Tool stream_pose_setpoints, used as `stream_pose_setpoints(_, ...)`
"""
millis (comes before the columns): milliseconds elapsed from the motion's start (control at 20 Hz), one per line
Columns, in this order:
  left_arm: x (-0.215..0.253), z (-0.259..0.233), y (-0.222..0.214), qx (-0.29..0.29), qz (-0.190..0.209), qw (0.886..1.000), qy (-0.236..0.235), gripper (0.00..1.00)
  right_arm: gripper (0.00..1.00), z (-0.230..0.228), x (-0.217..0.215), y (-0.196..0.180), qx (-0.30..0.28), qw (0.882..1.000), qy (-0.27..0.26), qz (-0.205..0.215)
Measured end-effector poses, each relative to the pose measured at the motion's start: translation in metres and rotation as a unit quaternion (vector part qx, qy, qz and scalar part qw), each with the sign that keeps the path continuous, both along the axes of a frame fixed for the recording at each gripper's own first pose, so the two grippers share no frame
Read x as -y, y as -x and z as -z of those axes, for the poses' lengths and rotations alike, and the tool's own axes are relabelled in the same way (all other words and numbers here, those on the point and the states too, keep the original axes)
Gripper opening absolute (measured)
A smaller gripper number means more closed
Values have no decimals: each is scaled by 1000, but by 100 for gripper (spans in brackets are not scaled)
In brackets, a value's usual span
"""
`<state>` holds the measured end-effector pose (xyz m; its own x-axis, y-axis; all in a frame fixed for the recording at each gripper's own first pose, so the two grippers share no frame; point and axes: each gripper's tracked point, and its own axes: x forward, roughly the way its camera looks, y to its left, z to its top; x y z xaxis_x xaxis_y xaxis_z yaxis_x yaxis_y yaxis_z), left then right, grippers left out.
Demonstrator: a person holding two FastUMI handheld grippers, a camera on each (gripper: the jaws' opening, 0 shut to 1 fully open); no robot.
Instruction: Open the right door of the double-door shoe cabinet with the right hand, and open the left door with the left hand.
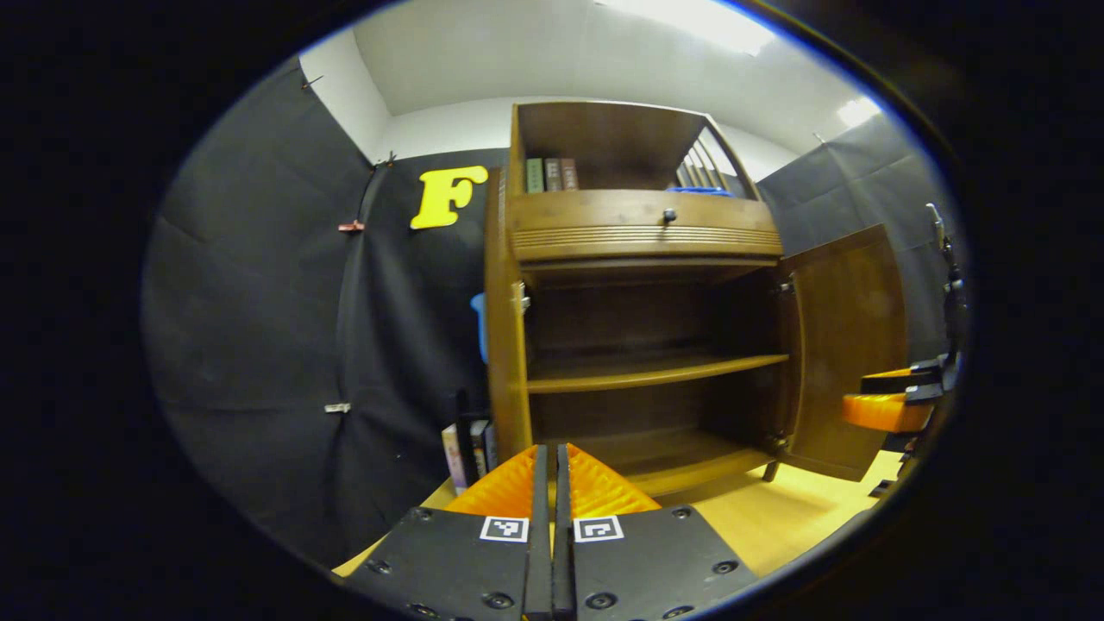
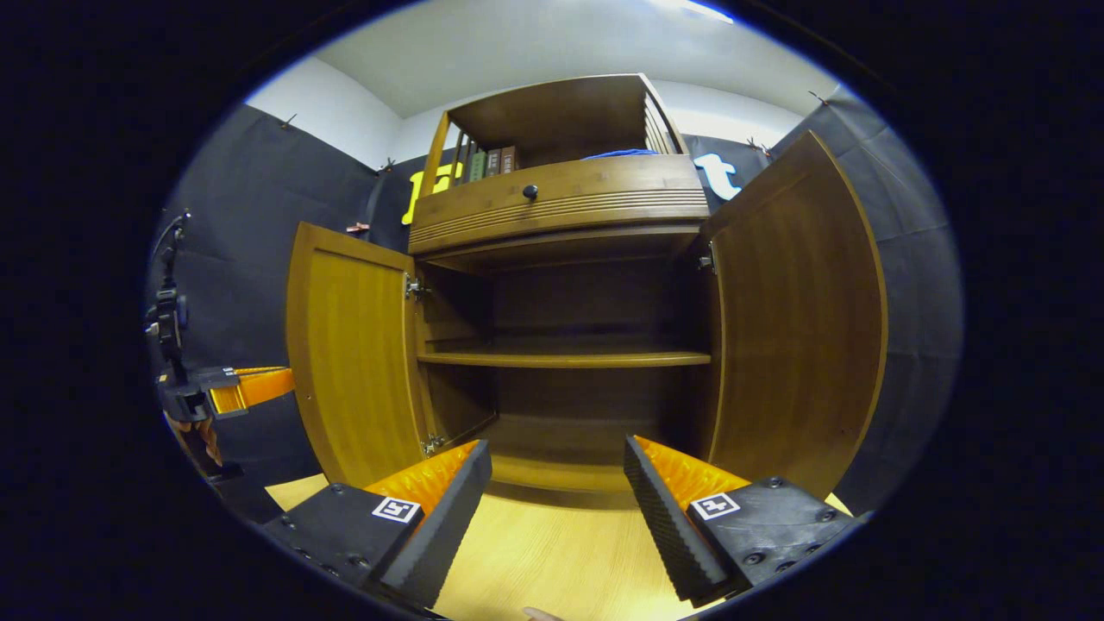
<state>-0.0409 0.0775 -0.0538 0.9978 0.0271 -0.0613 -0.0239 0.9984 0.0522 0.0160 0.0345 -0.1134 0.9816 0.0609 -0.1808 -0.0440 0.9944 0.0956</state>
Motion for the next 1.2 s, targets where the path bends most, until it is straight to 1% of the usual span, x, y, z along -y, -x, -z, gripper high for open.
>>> stream_pose_setpoints(150, 23, -7, -14, 2, 19, 1000, 5, 5, 98, -9, -4, -5, 4, 1000, -4, 3)
stream_pose_setpoints(350, 56, -14, -33, -5, 54, 998, 33, 5, 98, -23, -6, -11, 21, 999, 24, 11)
stream_pose_setpoints(400, 64, -16, -37, -6, 62, 997, 37, 5, 100, -27, -6, -13, 26, 999, 32, 12)
stream_pose_setpoints(450, 71, -17, -42, -7, 67, 997, 39, 5, 98, -31, -5, -16, 31, 999, 38, 15)
stream_pose_setpoints(500, 77, -21, -46, -3, 71, 997, 39, 5, 100, -34, -4, -18, 37, 998, 40, 20)
stream_pose_setpoints(600, 85, -23, -52, 1, 74, 997, 38, 6, 98, -37, -7, -23, 38, 998, 40, 23)
stream_pose_setpoints(650, 88, -23, -55, 2, 72, 997, 35, 23, 95, -36, -10, -24, 36, 998, 41, 20)
stream_pose_setpoints(700, 89, -24, -59, 3, 67, 997, 30, 39, 98, -37, -13, -24, 37, 998, 44, 19)
stream_pose_setpoints(800, 96, -21, -64, -2, 65, 997, 29, 73, 98, -43, -14, -27, 45, 997, 54, 21)
stream_pose_setpoints(850, 103, -19, -65, -5, 71, 997, 33, 90, 95, -45, -14, -27, 49, 997, 59, 21)
stream_pose_setpoints(950, 106, -17, -68, -11, 75, 996, 44, 93, 95, -44, -16, -28, 50, 997, 61, 19)
stream_pose_setpoints(1000, 107, -16, -68, -13, 72, 996, 46, 93, 95, -43, -15, -28, 48, 997, 61, 18)
stream_pose_setpoints(1050, 106, -15, -69, -13, 68, 997, 44, 93, 98, -42, -14, -29, 46, 997, 62, 19)
stream_pose_setpoints(1200, 105, -17, -71, -6, 56, 998, 39, 93, 97, -41, -10, -33, 45, 997, 62, 24)
